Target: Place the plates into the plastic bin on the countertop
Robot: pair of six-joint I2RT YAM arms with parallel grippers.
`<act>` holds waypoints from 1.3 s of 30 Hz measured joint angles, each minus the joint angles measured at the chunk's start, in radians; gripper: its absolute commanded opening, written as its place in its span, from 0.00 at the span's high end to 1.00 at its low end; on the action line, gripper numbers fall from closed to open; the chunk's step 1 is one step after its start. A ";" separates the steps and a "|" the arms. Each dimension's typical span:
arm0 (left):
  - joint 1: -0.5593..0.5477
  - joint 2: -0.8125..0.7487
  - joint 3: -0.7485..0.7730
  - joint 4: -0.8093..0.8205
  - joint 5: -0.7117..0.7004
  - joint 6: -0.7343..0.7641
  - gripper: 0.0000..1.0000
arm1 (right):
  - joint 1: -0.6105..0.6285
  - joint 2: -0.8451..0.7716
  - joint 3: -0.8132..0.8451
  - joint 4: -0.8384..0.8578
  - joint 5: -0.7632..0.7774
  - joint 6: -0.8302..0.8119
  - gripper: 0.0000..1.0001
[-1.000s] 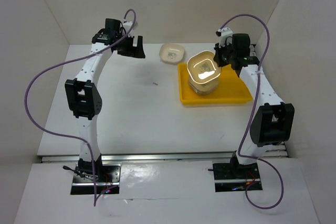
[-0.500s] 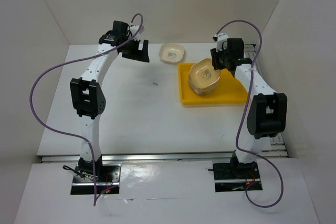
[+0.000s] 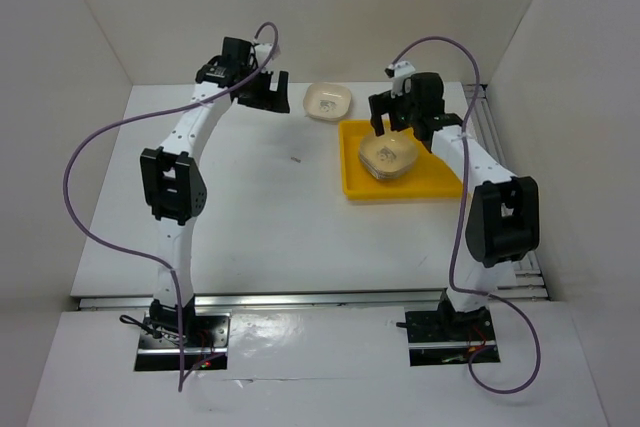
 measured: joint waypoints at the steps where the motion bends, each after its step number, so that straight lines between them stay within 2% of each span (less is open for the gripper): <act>1: -0.008 0.010 0.011 0.018 -0.014 -0.011 0.00 | 0.015 -0.015 -0.017 0.012 -0.001 0.014 0.00; 6: -0.034 0.098 0.070 0.138 -0.065 -0.101 0.00 | 0.083 -0.128 -0.131 0.048 0.002 0.073 0.00; 11: -0.035 0.200 0.093 0.270 -0.081 -0.224 0.00 | 0.127 -0.194 -0.154 0.049 0.047 0.101 0.00; 15: -0.035 0.254 0.097 0.368 -0.095 -0.298 0.00 | 0.154 -0.294 -0.240 0.065 0.136 0.145 0.00; 20: -0.040 0.325 0.137 0.465 -0.133 -0.363 0.01 | 0.191 -0.497 -0.386 0.076 0.278 0.239 0.00; 24: -0.052 0.370 0.164 0.523 -0.196 -0.399 0.04 | 0.236 -0.590 -0.394 0.076 0.356 0.293 0.00; 29: -0.081 0.433 0.185 0.565 -0.264 -0.409 0.06 | 0.308 -0.633 -0.394 0.038 0.420 0.344 0.00; 30: -0.089 0.447 0.188 0.575 -0.278 -0.407 0.07 | 0.317 -0.635 -0.394 0.026 0.430 0.351 0.00; 34: -0.116 0.490 0.190 0.581 -0.332 -0.403 0.24 | 0.355 -0.637 -0.393 -0.010 0.470 0.377 0.00; 35: -0.122 0.496 0.190 0.591 -0.344 -0.402 0.31 | 0.362 -0.637 -0.391 -0.018 0.481 0.380 0.00; 39: -0.136 0.497 0.191 0.591 -0.364 -0.388 0.48 | 0.373 -0.638 -0.383 -0.035 0.513 0.384 0.00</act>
